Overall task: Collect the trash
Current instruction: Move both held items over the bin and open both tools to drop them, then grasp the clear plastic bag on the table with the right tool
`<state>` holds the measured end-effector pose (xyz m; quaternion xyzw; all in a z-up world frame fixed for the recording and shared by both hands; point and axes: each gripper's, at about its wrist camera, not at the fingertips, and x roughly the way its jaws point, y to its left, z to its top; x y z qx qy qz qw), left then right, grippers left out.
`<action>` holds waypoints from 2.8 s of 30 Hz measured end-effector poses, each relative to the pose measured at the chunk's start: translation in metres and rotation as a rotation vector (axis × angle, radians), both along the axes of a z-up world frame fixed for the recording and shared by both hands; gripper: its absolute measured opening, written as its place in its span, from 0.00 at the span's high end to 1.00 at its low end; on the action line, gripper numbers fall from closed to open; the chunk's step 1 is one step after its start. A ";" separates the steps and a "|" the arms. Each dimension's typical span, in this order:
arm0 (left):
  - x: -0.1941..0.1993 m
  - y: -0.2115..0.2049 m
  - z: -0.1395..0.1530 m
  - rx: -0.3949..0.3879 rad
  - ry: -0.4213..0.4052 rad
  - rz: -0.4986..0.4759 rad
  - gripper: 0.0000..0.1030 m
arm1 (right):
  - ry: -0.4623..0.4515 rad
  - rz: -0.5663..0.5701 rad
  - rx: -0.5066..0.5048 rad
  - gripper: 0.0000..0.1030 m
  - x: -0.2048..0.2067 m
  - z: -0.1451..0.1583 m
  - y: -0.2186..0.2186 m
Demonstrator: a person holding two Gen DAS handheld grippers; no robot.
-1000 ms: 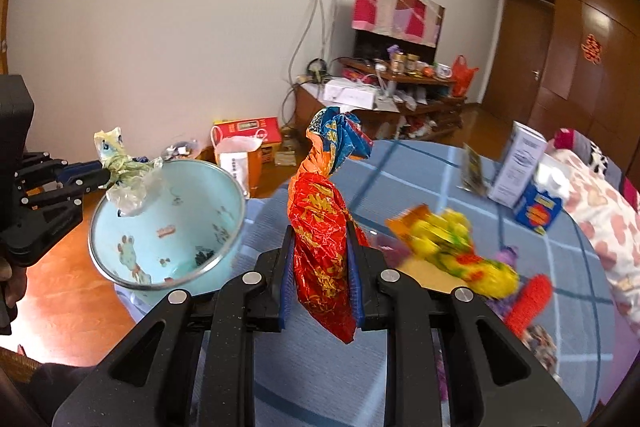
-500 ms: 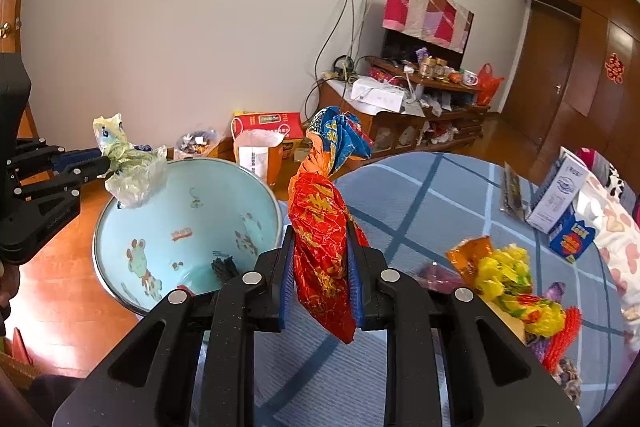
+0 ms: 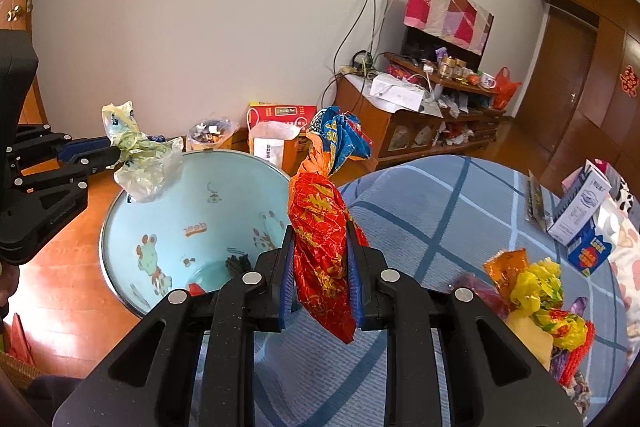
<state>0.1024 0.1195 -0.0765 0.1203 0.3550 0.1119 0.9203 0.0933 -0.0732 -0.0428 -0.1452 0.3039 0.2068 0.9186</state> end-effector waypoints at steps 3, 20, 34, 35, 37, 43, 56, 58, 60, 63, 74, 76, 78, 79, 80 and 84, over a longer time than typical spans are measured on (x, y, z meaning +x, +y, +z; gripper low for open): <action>0.001 0.000 0.001 -0.004 0.001 0.003 0.89 | -0.001 0.009 -0.003 0.78 0.000 0.000 0.005; 0.000 -0.001 0.002 -0.022 0.007 -0.005 0.88 | 0.000 0.044 -0.009 0.78 -0.003 0.001 0.016; 0.001 -0.008 -0.005 -0.057 0.017 -0.047 0.66 | 0.045 0.080 -0.002 0.57 0.000 -0.013 0.025; 0.001 -0.008 -0.006 -0.055 0.017 -0.048 0.64 | 0.045 0.078 0.000 0.54 0.000 -0.013 0.025; 0.000 -0.012 -0.008 -0.056 0.020 -0.054 0.56 | 0.039 0.067 0.006 0.49 -0.002 -0.013 0.022; 0.000 -0.026 -0.017 -0.059 0.033 -0.089 0.49 | 0.023 0.023 0.020 0.42 -0.006 -0.009 0.007; -0.005 -0.056 -0.023 -0.039 0.042 -0.131 0.36 | -0.032 -0.235 0.018 0.42 -0.041 0.010 -0.104; -0.007 -0.066 -0.024 -0.031 0.045 -0.153 0.36 | -0.036 -0.298 0.021 0.42 -0.050 0.010 -0.130; -0.009 -0.081 -0.027 -0.026 0.054 -0.183 0.36 | -0.034 -0.373 0.029 0.42 -0.059 0.010 -0.163; -0.014 -0.102 -0.031 -0.014 0.063 -0.230 0.36 | -0.026 -0.475 0.041 0.41 -0.074 0.006 -0.209; -0.015 -0.154 -0.044 0.014 0.078 -0.301 0.35 | 0.100 -0.554 0.090 0.41 -0.091 -0.032 -0.257; -0.016 -0.156 -0.045 0.014 0.080 -0.308 0.35 | 0.115 -0.546 0.093 0.41 -0.090 -0.037 -0.253; -0.016 -0.157 -0.045 0.012 0.079 -0.311 0.35 | 0.142 -0.530 0.108 0.46 -0.089 -0.041 -0.252; -0.016 -0.156 -0.044 0.008 0.078 -0.311 0.35 | 0.166 -0.517 0.129 0.55 -0.088 -0.044 -0.253; -0.016 -0.157 -0.043 0.006 0.077 -0.311 0.35 | 0.190 -0.504 0.147 0.61 -0.087 -0.047 -0.253; -0.016 -0.159 -0.038 -0.001 0.070 -0.316 0.35 | 0.190 -0.476 0.167 0.67 -0.091 -0.046 -0.248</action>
